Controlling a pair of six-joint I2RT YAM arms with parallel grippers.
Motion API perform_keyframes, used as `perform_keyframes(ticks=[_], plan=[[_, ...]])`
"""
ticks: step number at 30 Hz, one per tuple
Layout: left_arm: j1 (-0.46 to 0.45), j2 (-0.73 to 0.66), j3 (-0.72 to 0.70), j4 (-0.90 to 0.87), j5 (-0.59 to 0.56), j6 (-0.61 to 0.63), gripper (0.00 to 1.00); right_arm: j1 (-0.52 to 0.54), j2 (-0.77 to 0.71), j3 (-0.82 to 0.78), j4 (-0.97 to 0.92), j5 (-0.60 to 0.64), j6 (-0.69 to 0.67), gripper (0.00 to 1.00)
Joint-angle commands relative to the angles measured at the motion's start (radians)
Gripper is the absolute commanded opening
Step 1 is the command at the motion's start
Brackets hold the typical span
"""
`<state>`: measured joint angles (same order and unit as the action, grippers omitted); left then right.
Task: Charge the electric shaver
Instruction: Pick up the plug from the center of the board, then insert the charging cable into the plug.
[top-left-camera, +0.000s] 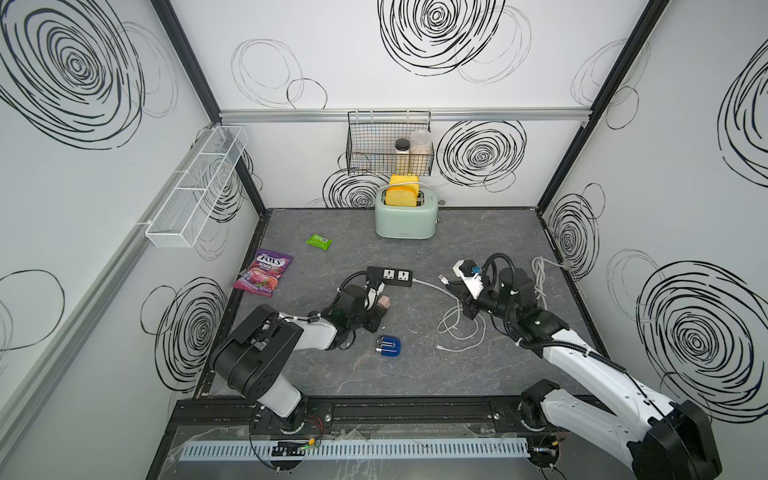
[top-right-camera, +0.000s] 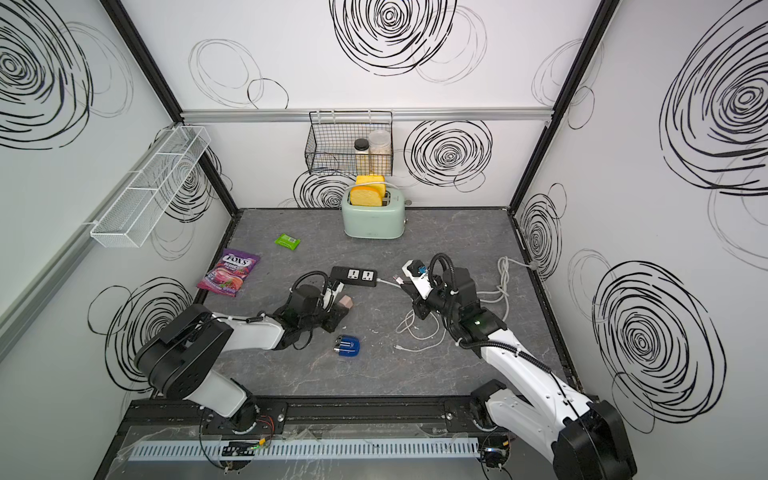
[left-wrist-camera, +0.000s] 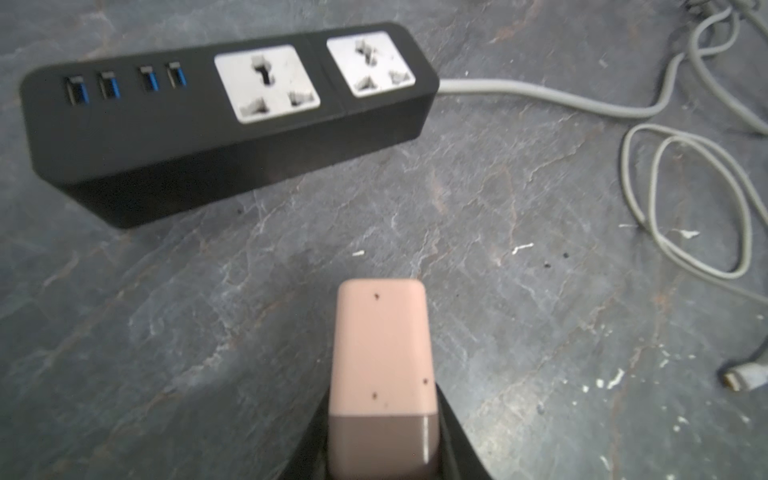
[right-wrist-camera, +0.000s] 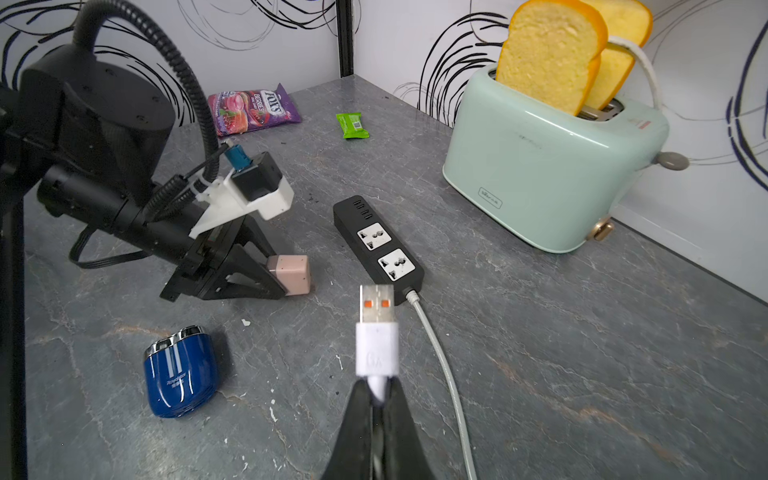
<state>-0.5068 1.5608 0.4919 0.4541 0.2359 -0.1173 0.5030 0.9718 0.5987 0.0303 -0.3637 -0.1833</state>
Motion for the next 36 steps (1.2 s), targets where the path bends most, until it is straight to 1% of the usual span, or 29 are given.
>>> perform_keyframes(ticks=[1, 3, 6, 8, 11, 13, 15, 16, 19, 22, 27, 31, 36], plan=[[0.042, -0.091, 0.110, -0.068, 0.231, 0.149, 0.00, 0.033, 0.028, 0.075, -0.088, -0.048, -0.048, 0.00], [0.069, -0.125, 0.198, -0.178, 0.353, 0.260, 0.00, 0.058, 0.056, 0.114, -0.125, -0.064, -0.055, 0.00], [0.105, -0.144, 0.315, -0.332, 0.474, 0.426, 0.00, 0.085, 0.107, 0.186, -0.195, -0.096, -0.062, 0.00], [0.129, -0.144, 0.366, -0.401, 0.540, 0.520, 0.00, 0.106, 0.138, 0.230, -0.242, -0.097, -0.074, 0.00], [0.168, -0.139, 0.389, -0.410, 0.637, 0.541, 0.00, 0.126, 0.172, 0.280, -0.291, -0.098, -0.084, 0.00], [0.175, -0.148, 0.391, -0.445, 0.703, 0.601, 0.00, 0.126, 0.186, 0.307, -0.328, -0.103, -0.087, 0.00], [0.161, -0.171, 0.381, -0.503, 0.717, 0.713, 0.00, 0.126, 0.199, 0.335, -0.368, -0.094, -0.086, 0.00], [0.157, -0.182, 0.375, -0.518, 0.715, 0.741, 0.00, 0.126, 0.201, 0.341, -0.381, -0.092, -0.089, 0.00], [0.152, -0.207, 0.360, -0.534, 0.728, 0.760, 0.00, 0.127, 0.208, 0.354, -0.409, -0.080, -0.102, 0.00], [0.138, -0.225, 0.362, -0.581, 0.753, 0.807, 0.00, 0.135, 0.237, 0.378, -0.466, -0.075, -0.138, 0.00], [0.107, -0.224, 0.395, -0.671, 0.775, 0.881, 0.00, 0.140, 0.268, 0.407, -0.540, -0.046, -0.188, 0.00], [0.095, -0.188, 0.433, -0.731, 0.771, 0.924, 0.00, 0.147, 0.240, 0.397, -0.531, -0.050, -0.232, 0.00], [0.091, -0.160, 0.450, -0.745, 0.767, 0.936, 0.00, 0.170, 0.187, 0.368, -0.510, -0.010, -0.281, 0.00]])
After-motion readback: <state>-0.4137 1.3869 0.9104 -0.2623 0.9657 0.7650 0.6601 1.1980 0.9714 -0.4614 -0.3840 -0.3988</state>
